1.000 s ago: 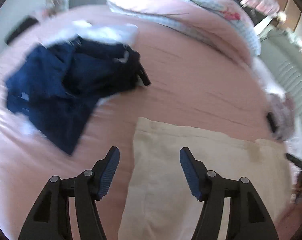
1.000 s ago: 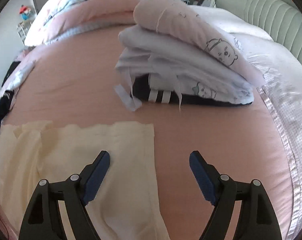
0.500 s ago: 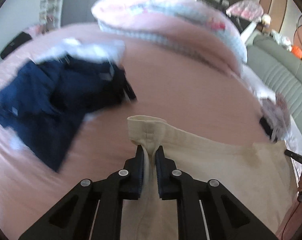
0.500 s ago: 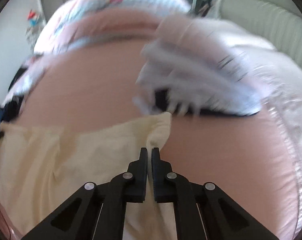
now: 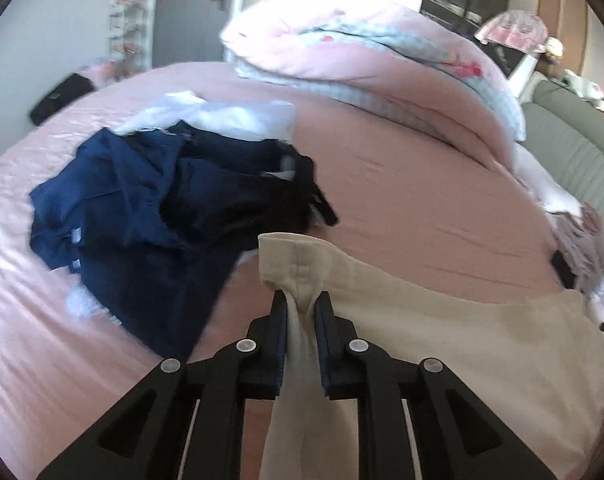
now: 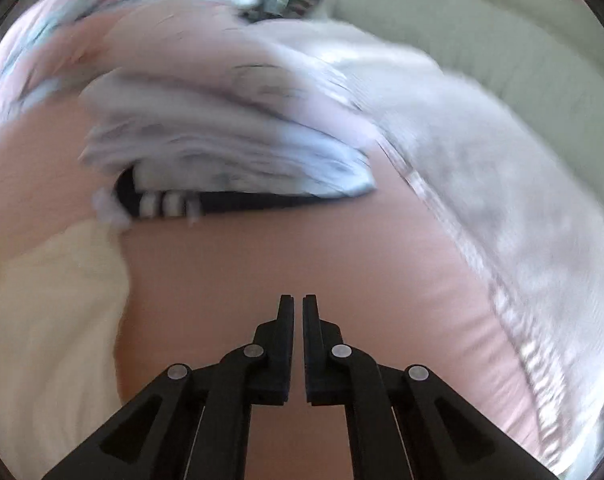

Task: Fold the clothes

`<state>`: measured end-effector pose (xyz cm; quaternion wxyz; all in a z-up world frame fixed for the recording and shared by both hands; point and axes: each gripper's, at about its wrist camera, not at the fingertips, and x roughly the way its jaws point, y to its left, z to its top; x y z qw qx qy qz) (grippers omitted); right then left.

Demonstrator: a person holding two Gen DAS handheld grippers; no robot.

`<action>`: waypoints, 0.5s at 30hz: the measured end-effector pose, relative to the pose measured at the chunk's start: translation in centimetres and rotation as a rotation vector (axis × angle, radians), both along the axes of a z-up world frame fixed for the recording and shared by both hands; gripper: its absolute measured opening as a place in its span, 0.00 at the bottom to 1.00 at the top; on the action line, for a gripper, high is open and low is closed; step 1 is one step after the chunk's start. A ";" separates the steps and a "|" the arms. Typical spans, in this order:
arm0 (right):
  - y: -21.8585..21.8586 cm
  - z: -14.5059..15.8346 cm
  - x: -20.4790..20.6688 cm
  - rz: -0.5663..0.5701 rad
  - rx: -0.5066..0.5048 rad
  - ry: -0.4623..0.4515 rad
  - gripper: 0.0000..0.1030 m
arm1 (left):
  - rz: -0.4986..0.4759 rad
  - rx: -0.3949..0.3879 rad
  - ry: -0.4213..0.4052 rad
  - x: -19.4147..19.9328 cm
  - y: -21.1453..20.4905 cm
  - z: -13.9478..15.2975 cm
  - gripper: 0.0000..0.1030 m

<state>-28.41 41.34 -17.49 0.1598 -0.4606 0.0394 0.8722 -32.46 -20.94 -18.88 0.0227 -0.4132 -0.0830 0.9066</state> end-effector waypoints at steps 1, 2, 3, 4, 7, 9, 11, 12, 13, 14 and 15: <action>-0.2 0.8 0.4 0.031 -0.068 0.037 0.07 | -0.023 -0.038 -0.042 -0.5 0.8 -0.6 0.16; -0.5 1.6 0.8 0.066 -0.138 0.077 0.10 | -0.047 -0.081 -0.083 -0.9 1.6 -1.3 0.17; -0.9 2.4 1.2 0.102 -0.207 0.116 0.25 | -0.063 -0.103 -0.094 -0.9 2.4 -1.5 0.17; -2.0 2.5 2.1 0.133 -0.227 0.111 0.50 | -0.067 -0.102 -0.071 -0.4 2.9 -1.0 0.20; -5.7 2.6 4.9 0.226 -0.274 0.087 0.64 | -0.008 0.019 -0.025 2.5 2.7 1.5 0.48; -7.3 2.5 7.2 0.209 -0.246 0.071 0.64 | 0.037 0.107 0.002 4.6 2.4 3.1 0.52; -7.7 3.0 9.3 0.179 -0.201 0.098 0.64 | 0.037 0.082 0.020 6.9 3.5 4.1 0.52; -8.2 3.3 10.2 0.171 -0.176 0.109 0.64 | 0.033 0.059 0.029 8.1 4.1 4.6 0.52; -8.0 3.2 10.3 0.161 -0.121 0.096 0.64 | 0.043 0.042 0.030 9.7 4.4 4.6 0.52; -7.8 3.2 10.3 0.151 -0.065 0.081 0.64 | 0.060 0.028 0.028 11.5 4.6 4.4 0.52; -7.6 3.1 10.3 0.141 -0.008 0.067 0.64 | 0.077 0.015 0.025 13.3 4.7 4.2 0.52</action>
